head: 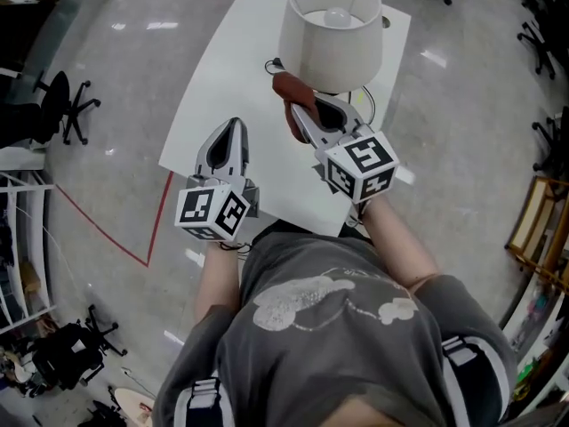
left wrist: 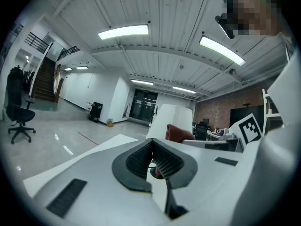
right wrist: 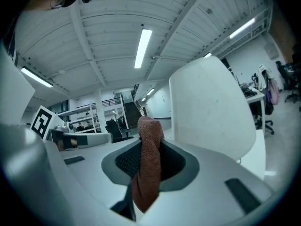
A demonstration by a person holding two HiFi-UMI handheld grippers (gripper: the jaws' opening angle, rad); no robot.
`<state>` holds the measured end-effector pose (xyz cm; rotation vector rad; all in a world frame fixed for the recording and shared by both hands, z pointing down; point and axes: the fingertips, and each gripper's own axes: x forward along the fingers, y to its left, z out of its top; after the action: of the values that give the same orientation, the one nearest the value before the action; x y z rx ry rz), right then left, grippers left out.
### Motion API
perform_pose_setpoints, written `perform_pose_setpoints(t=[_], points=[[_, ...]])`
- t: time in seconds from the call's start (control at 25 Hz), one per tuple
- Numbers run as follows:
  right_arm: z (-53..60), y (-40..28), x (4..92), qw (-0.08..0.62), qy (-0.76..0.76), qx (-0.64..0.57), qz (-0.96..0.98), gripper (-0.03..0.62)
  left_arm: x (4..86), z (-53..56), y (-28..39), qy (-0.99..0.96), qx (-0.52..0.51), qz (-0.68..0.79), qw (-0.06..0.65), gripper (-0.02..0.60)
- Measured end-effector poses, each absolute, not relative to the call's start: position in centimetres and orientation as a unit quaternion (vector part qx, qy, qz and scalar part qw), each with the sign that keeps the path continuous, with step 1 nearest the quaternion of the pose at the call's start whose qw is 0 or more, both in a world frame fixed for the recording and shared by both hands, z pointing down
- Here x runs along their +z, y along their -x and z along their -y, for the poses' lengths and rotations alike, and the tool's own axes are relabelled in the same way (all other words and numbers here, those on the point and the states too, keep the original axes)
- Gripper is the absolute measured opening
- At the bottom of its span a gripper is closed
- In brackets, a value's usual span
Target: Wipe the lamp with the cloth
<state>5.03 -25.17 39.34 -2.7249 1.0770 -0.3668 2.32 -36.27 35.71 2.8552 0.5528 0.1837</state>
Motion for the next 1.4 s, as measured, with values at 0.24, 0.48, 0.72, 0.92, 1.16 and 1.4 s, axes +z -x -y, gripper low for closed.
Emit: perform_pose_setpoints(t=[0.24,0.48,0.72,0.92,1.16,1.4], points=[[26.9,-6.3,34.9,0.106,0.933,-0.077,-0.335,0.086,32.6,37.6,-5.2,-0.968,0.031,-0.229,0.098,0.008],[27.3,-7.6,30.7,0.112,0.953,-0.025,-0.279,0.086,29.8,36.9,-7.7,-0.951,0.002,-0.296,0.085,0.008],[27.5,-10.5,27.4,0.115,0.973,0.01,-0.2,0.086,27.8,37.3,-9.6,-0.934,-0.023,-0.346,0.09,0.008],[26.8,-12.3,27.3,0.113,0.983,0.013,-0.147,0.086,28.2,38.8,-10.8,-0.928,-0.018,-0.361,0.094,0.008],[27.1,-12.9,29.8,0.115,0.986,-0.011,-0.122,0.086,29.5,39.3,-11.2,-0.923,-0.003,-0.372,0.098,0.008],[27.5,-12.9,34.2,0.116,0.985,-0.059,-0.113,0.086,31.3,39.3,-11.1,-0.92,0.013,-0.377,0.109,0.008]])
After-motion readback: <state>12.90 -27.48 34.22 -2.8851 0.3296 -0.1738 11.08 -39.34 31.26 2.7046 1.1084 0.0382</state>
